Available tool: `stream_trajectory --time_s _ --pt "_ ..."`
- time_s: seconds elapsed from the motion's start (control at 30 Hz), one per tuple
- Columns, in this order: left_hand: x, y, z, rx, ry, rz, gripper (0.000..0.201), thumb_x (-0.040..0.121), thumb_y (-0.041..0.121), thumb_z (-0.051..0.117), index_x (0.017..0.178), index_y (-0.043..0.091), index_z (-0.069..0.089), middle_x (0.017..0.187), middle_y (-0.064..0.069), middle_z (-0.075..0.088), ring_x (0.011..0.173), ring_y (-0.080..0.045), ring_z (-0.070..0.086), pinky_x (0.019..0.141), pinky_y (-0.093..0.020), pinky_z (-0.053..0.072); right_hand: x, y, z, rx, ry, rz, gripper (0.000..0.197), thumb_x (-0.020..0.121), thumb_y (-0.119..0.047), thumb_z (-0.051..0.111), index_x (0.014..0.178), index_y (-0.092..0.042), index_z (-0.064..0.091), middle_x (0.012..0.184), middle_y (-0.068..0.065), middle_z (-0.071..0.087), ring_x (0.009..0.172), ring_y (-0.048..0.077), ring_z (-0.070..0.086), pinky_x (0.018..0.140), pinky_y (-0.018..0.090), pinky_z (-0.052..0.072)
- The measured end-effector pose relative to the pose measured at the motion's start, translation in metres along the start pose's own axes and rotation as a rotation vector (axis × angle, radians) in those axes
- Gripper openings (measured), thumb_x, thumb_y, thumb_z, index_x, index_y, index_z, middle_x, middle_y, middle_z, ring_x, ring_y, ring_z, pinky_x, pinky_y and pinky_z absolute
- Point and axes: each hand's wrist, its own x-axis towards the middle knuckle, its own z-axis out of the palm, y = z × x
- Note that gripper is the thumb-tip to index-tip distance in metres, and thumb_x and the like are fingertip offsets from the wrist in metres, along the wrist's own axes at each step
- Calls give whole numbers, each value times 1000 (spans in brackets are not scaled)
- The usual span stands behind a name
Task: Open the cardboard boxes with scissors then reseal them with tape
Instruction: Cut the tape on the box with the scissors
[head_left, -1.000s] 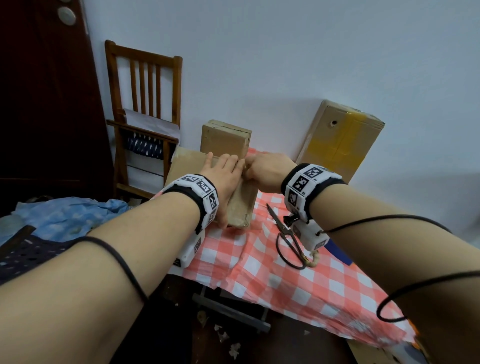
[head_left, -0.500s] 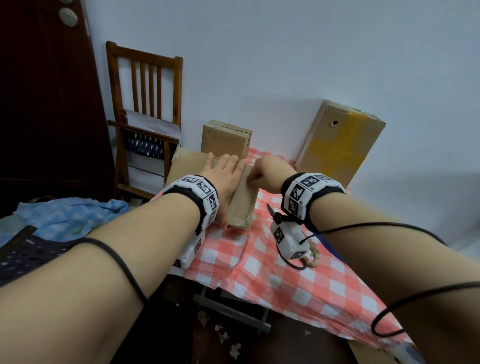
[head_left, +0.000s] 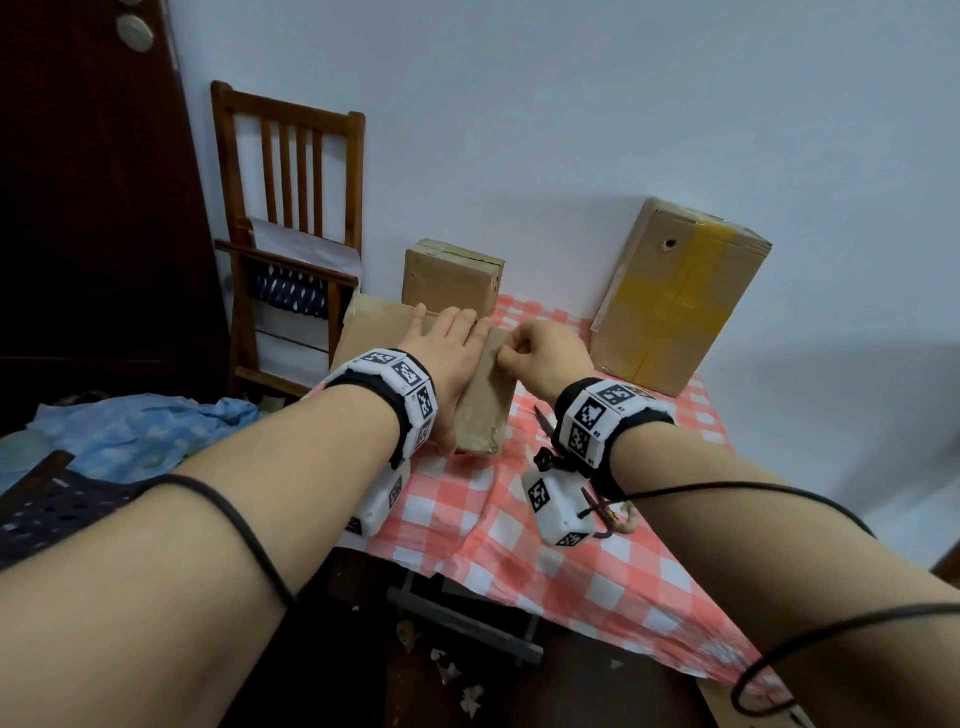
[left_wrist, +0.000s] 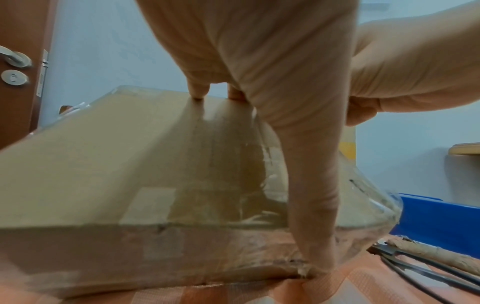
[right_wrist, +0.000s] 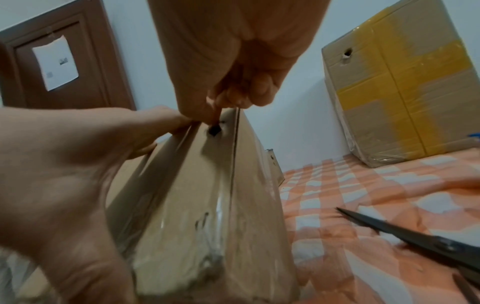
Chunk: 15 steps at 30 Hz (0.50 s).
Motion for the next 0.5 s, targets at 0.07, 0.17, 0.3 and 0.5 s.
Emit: stream_trajectory --time_s 0.07,0.17,0.3,0.5 --pt "0 -2 1 -26 7 12 155 43 68 82 150 7 -11 155 -12 2 145 -30 3 117 -56 8 0 3 -4 135 106 48 11 88 -16 54 82 -13 63 76 -3 61 70 12 55 67 27 43" --pt "4 -4 -1 -218 64 10 132 55 77 69 151 11 8 153 -8 16 143 -26 13 117 -54 10 0 7 -9 318 50 132 30 90 -11 51 118 -9 63 110 4 63 91 17 60 70 30 51" --pt "13 -6 -3 -421 172 -36 73 85 54 60 142 18 34 145 -6 36 135 -25 30 115 -49 20 -4 9 -11 507 -115 195 41 89 -2 57 130 -8 57 95 3 63 65 12 56 57 25 52" --pt "18 -1 -6 -560 261 -128 42 93 38 57 130 21 49 133 -3 48 126 -24 39 112 -43 25 -1 13 -12 517 -96 158 26 86 0 64 112 -2 64 84 4 64 63 15 59 64 25 56"
